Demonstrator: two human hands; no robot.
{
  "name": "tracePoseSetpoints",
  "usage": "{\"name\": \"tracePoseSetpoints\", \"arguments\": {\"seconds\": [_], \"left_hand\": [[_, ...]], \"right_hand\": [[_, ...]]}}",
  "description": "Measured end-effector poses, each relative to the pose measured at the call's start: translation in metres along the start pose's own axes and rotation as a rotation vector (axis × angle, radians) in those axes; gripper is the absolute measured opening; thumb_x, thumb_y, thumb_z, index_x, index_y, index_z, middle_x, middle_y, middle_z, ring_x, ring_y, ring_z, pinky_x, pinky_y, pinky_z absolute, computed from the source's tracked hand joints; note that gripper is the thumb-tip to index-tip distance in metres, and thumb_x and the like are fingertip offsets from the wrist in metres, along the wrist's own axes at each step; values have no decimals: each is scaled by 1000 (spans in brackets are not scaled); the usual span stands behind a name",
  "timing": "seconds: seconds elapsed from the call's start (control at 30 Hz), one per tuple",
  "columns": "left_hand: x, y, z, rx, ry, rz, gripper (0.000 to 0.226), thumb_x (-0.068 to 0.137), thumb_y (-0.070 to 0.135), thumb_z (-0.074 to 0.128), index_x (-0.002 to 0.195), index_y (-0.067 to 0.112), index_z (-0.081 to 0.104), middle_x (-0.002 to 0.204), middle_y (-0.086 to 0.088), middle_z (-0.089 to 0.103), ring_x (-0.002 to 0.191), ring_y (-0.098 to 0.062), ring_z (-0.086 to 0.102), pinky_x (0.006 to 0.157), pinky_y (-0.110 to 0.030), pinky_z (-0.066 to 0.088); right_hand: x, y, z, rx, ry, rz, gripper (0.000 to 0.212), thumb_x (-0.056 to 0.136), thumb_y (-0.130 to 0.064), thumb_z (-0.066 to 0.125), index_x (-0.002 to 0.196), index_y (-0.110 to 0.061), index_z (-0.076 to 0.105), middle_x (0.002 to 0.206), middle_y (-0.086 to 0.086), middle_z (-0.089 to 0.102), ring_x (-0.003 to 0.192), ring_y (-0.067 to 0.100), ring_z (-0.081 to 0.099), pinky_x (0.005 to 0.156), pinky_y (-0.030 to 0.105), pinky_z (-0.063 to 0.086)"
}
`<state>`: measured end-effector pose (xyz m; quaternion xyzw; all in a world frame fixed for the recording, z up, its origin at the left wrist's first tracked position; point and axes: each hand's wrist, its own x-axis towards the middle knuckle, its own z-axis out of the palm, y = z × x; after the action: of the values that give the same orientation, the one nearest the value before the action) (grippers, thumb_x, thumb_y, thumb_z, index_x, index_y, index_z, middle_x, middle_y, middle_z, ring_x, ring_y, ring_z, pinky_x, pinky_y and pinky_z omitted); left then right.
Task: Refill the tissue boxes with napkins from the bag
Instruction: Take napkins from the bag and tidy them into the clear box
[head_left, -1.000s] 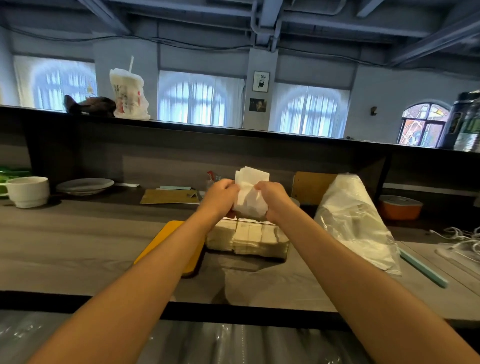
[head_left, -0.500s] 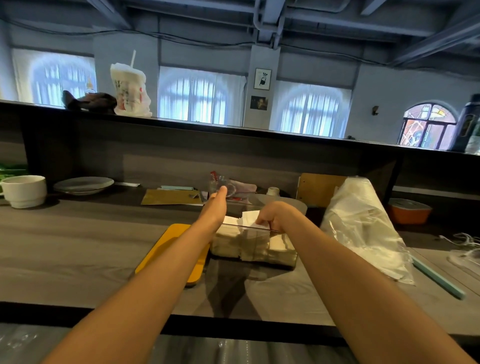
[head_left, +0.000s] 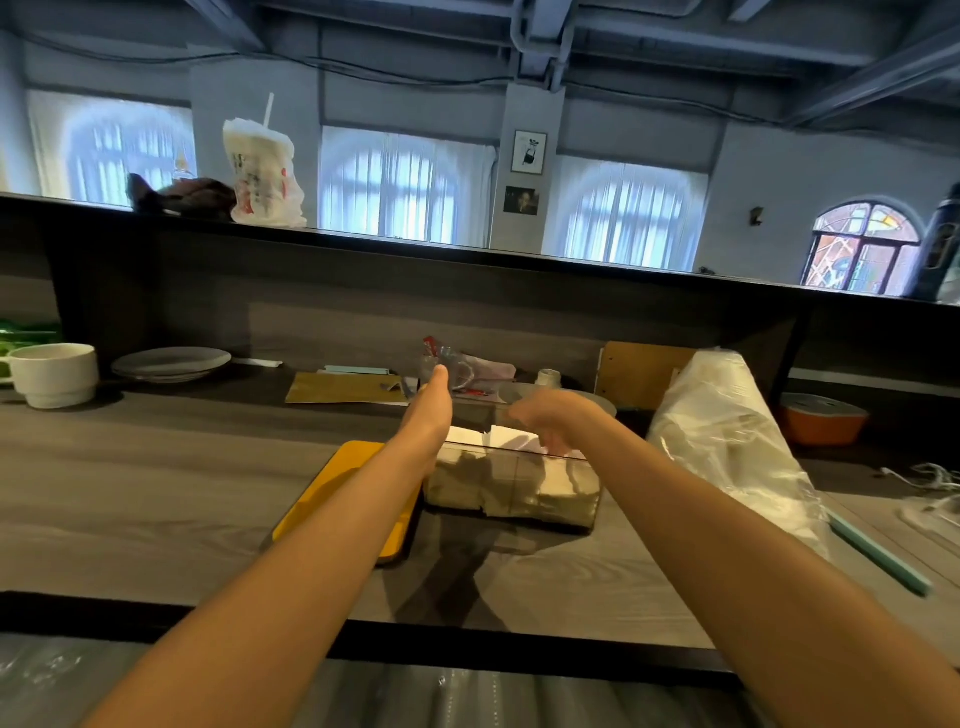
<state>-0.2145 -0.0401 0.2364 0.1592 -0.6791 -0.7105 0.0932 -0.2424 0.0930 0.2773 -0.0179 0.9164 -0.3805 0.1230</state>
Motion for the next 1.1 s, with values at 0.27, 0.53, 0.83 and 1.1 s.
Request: {"name": "tracePoseSetpoints", "arguments": {"seconds": [0.27,0.53,0.83,1.1], "left_hand": [[-17,9,1,84,46,131,59,105,53,19,151,21,35,155,-8,37,141,-29,35,113,-46,30],[-50,32,14,129,76,382,54,106,50,20,142,20,47,143,-2,48,130,-22,45,107,-41,35],[-102,18,110,-159,23,669,38,108,33,28,111,17,62,101,-3,67,95,-13,64,76,-20,48],[-117,-42,208,-43,-188,628,35,108,25,32,95,18,63,76,-10,66,62,-16,63,57,-25,51]], "right_hand": [[-11,-6,12,249,-109,21,65,100,-57,37,140,-6,43,127,18,55,97,28,62,79,35,56],[-34,-6,-5,714,104,-306,58,101,-57,33,137,-14,50,134,10,58,114,28,60,99,45,50],[-73,82,-46,780,527,-599,38,105,-39,35,102,-19,67,93,2,71,87,12,67,76,26,53],[-59,211,-108,614,577,-418,52,106,-39,29,92,-9,69,70,13,70,68,25,67,62,34,53]]}}
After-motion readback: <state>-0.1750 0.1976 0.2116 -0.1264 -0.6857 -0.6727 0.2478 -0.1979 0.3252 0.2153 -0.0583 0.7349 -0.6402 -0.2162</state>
